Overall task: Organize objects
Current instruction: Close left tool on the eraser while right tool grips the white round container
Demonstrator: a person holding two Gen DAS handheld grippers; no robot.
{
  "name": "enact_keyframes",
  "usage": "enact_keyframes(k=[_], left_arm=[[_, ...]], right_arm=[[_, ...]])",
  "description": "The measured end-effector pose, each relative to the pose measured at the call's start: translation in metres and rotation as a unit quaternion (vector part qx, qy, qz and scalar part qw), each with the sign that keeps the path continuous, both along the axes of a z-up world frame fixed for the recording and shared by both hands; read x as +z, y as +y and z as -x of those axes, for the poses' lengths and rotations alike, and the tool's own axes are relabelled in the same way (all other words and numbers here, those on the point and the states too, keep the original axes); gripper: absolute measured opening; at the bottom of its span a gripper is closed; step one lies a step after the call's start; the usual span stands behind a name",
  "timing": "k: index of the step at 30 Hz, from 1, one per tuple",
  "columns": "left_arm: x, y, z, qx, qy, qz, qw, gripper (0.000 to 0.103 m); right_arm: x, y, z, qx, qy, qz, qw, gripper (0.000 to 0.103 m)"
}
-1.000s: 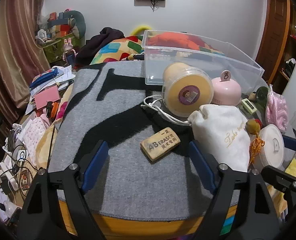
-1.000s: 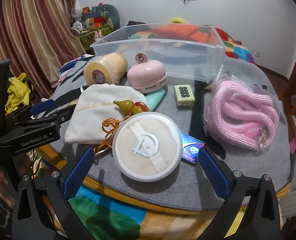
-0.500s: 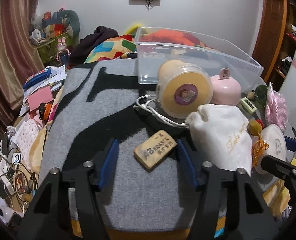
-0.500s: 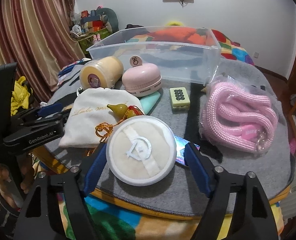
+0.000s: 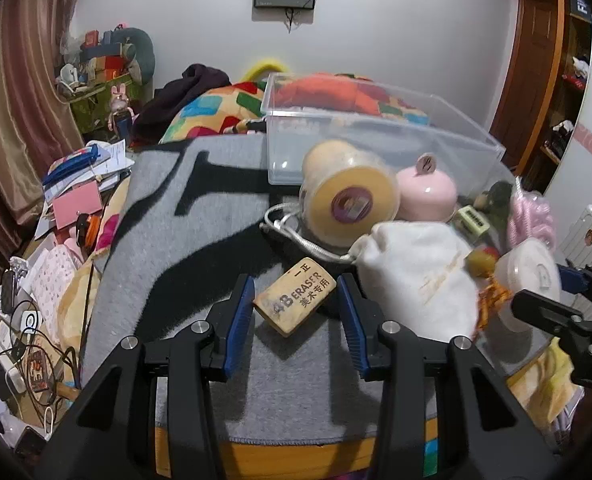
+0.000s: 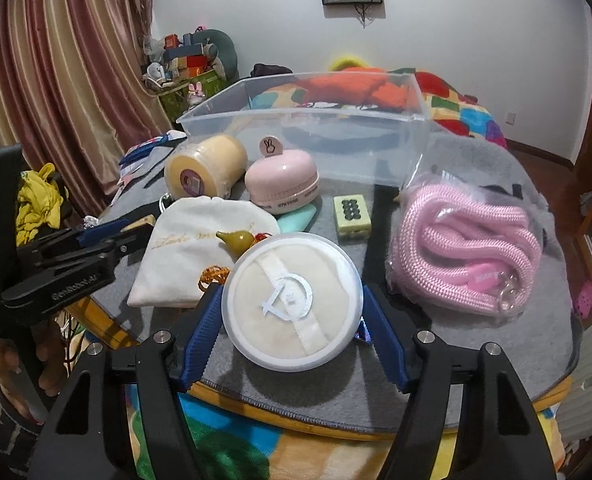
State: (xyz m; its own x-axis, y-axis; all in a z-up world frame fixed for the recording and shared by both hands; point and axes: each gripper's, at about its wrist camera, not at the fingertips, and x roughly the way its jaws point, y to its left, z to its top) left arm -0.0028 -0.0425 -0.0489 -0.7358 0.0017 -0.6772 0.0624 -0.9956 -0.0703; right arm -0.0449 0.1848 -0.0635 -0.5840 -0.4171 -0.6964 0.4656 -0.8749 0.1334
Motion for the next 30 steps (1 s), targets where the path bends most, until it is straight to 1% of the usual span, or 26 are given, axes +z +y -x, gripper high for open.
enact_keyframes(k=[2,3,4,5,7,11,13,16,20,22,23,24,30], left_arm=[[0.005,0.001,-0.001,-0.002,0.006,-0.002,1.0,0.041],[0.009,0.001,-0.002,-0.005,0.01,-0.004,0.9999,0.033],[0.012,0.002,-0.002,-0.008,0.012,-0.006,0.9999,0.03],[0.017,0.002,-0.002,-0.012,0.014,-0.011,0.9998,0.028],[0.023,0.002,-0.003,-0.016,0.023,-0.017,0.9995,0.028],[0.033,0.006,-0.003,-0.019,0.035,-0.007,0.9992,0.028],[0.035,0.005,-0.004,-0.021,0.036,-0.009,0.9991,0.028],[0.034,-0.003,-0.005,-0.023,0.029,-0.019,0.9991,0.028],[0.022,-0.011,-0.004,-0.029,0.001,-0.027,0.9992,0.029],[0.012,-0.012,0.0,-0.032,-0.02,-0.033,0.9988,0.033],[0.006,-0.012,0.001,-0.037,-0.03,-0.041,0.9981,0.041],[0.002,-0.01,0.002,-0.039,-0.033,-0.043,0.9978,0.045],[-0.016,0.002,0.015,-0.046,-0.055,-0.011,0.9973,0.046]], right_arm=[[0.004,0.0,0.002,-0.002,0.002,0.002,1.0,0.066],[0.005,0.0,0.003,-0.003,0.003,0.004,1.0,0.066],[0.008,0.001,0.003,-0.004,0.005,0.006,1.0,0.066],[0.011,0.001,0.003,-0.005,0.009,0.006,1.0,0.066],[0.017,0.002,0.005,-0.008,0.015,0.008,1.0,0.066],[0.029,0.007,0.009,-0.013,0.029,0.012,0.999,0.066],[0.034,0.009,0.01,-0.017,0.035,0.011,0.999,0.066],[0.041,0.016,0.014,-0.025,0.042,0.014,0.999,0.066],[0.047,0.028,0.018,-0.034,0.042,0.025,0.998,0.066],[0.049,0.032,0.021,-0.037,0.042,0.027,0.998,0.066],[0.049,0.033,0.021,-0.039,0.041,0.028,0.998,0.066],[0.049,0.034,0.022,-0.04,0.041,0.028,0.998,0.066],[0.043,0.037,0.026,-0.038,0.027,0.033,0.998,0.066]])
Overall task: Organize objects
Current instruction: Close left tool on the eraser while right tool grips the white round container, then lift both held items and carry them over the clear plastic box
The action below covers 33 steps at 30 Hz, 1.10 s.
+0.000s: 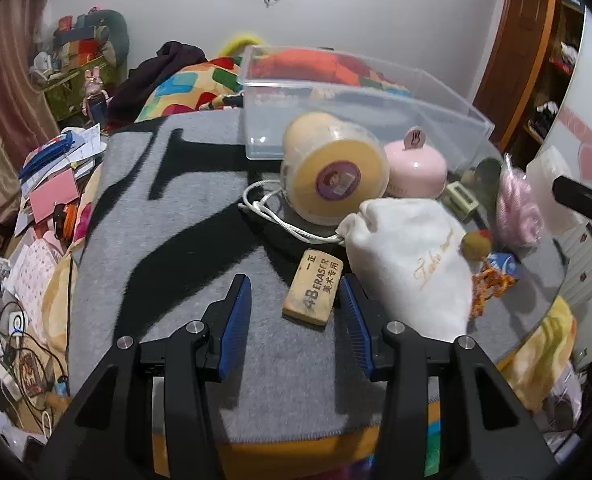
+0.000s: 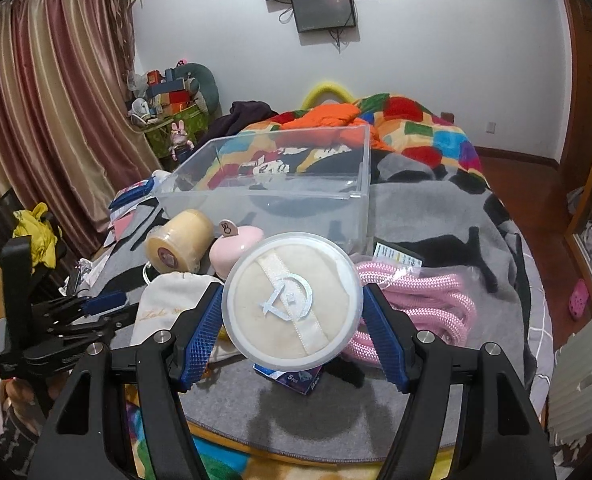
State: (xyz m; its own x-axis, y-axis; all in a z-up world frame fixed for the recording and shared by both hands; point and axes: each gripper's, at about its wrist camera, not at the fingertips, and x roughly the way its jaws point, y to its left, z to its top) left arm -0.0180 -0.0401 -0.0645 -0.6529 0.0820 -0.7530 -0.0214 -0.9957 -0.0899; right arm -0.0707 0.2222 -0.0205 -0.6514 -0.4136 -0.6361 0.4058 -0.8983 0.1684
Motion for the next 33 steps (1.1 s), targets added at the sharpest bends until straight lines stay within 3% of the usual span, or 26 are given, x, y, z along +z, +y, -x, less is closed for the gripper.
enact_keyframes(k=[5,7,9,11,19,33], left_arm=[[-0.004,0.014,0.006,-0.004,0.009,0.04,0.9991,0.045],[-0.005,0.017,0.006,-0.007,0.014,0.048,0.9987,0.038],[-0.005,0.018,0.004,-0.01,0.017,0.047,0.9987,0.025],[-0.004,0.017,0.002,-0.009,0.016,0.044,0.9989,0.023],[0.012,0.005,-0.008,0.006,0.024,0.021,0.9995,0.023],[0.068,0.011,-0.001,0.002,0.086,0.01,0.9963,0.023]], right_arm=[[-0.004,0.002,0.004,0.004,-0.009,0.006,1.0,0.066],[-0.005,0.001,0.005,0.004,-0.011,0.004,1.0,0.066],[-0.006,0.0,0.006,0.005,-0.013,0.001,1.0,0.066],[-0.006,0.001,0.008,0.006,-0.016,0.001,1.0,0.066],[-0.001,0.003,0.015,0.007,-0.017,0.01,1.0,0.066],[0.022,-0.005,0.033,0.018,0.009,0.01,1.0,0.066]])
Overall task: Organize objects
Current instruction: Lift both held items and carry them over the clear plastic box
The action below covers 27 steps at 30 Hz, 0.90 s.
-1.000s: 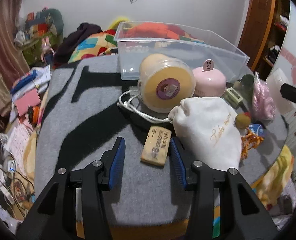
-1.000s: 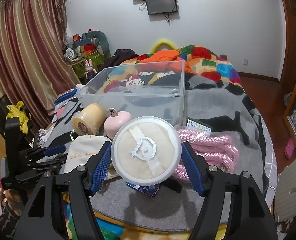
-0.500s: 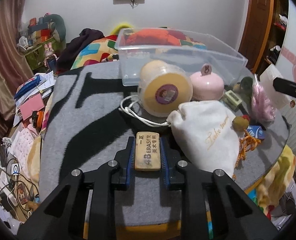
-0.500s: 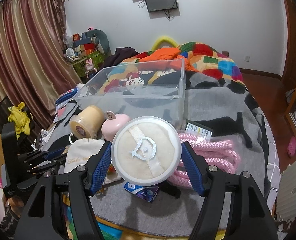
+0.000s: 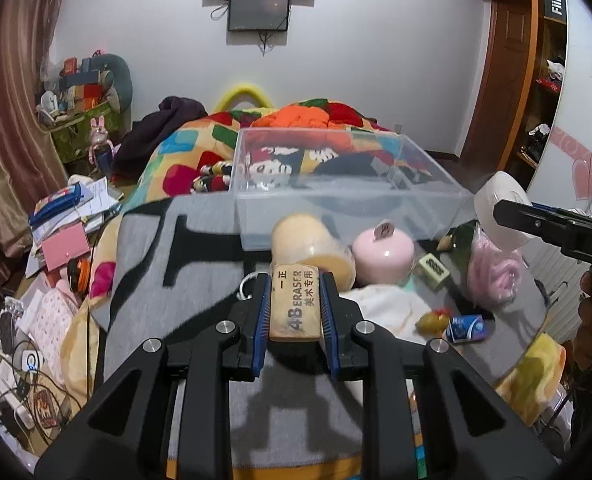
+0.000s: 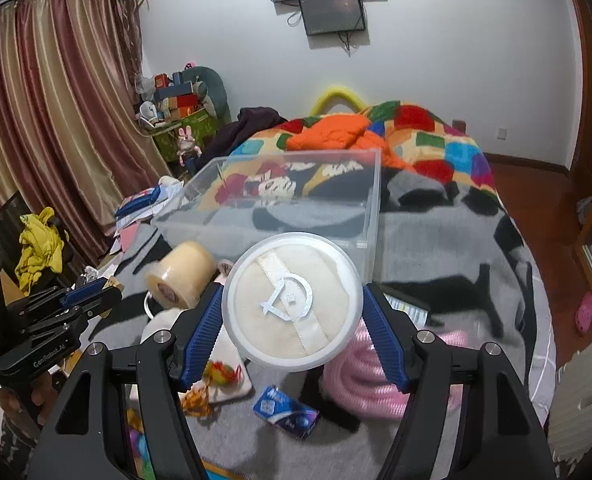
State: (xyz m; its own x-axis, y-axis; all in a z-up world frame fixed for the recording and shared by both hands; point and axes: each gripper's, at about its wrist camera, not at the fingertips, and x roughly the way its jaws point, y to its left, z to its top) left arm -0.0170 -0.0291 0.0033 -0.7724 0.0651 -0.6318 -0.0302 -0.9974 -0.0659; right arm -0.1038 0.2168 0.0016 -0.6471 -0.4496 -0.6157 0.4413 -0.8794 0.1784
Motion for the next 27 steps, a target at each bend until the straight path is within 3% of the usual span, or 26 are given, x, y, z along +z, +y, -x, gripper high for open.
enact_keyframes(k=[20,27], left_arm=[[0.029,0.004,0.065,-0.025,0.022,0.003,0.9994,0.023],[0.027,-0.003,0.099,-0.031,0.001,-0.004,0.9995,0.023]], right_arm=[[0.014,-0.006,0.053,-0.014,0.016,-0.005,1.0,0.065],[0.009,-0.013,0.081,-0.015,0.002,-0.009,1.0,0.065]])
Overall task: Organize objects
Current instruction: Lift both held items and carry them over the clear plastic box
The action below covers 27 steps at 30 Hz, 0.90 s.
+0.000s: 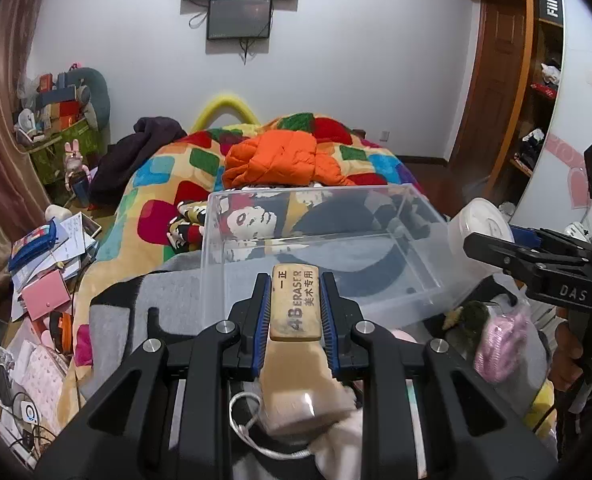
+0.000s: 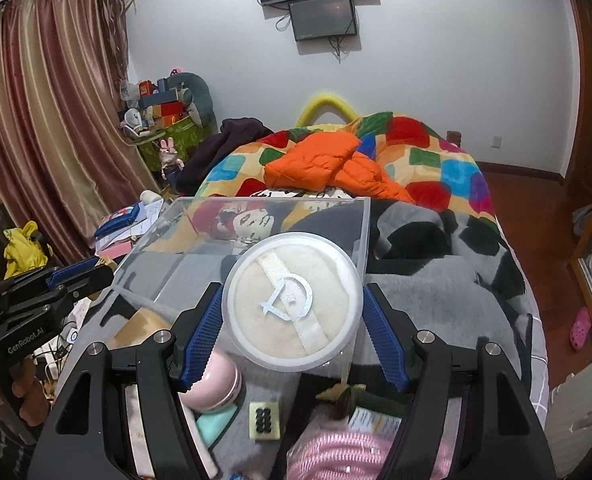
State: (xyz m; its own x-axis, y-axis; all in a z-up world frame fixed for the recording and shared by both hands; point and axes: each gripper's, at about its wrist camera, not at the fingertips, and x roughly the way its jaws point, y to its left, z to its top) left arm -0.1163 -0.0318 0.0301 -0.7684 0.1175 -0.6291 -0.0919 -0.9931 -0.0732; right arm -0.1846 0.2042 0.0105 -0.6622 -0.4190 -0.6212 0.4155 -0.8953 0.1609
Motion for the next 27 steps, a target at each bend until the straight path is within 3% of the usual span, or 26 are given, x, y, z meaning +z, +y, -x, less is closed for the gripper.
enact_keyframes(k=[14,27], left_arm=[[-0.028,-0.006,0.047,-0.001,-0.06,-0.008,0.9981,0.023],[-0.047,-0.01,0.078,-0.009,-0.105,0.011,0.9944,0.023]], right_arm=[[-0.022,-0.026,0.039,0.015,-0.039,-0.025,0.999,0.066],[-0.039,-0.047,0.056,0.028,-0.063,-0.064,0.996,0.066]])
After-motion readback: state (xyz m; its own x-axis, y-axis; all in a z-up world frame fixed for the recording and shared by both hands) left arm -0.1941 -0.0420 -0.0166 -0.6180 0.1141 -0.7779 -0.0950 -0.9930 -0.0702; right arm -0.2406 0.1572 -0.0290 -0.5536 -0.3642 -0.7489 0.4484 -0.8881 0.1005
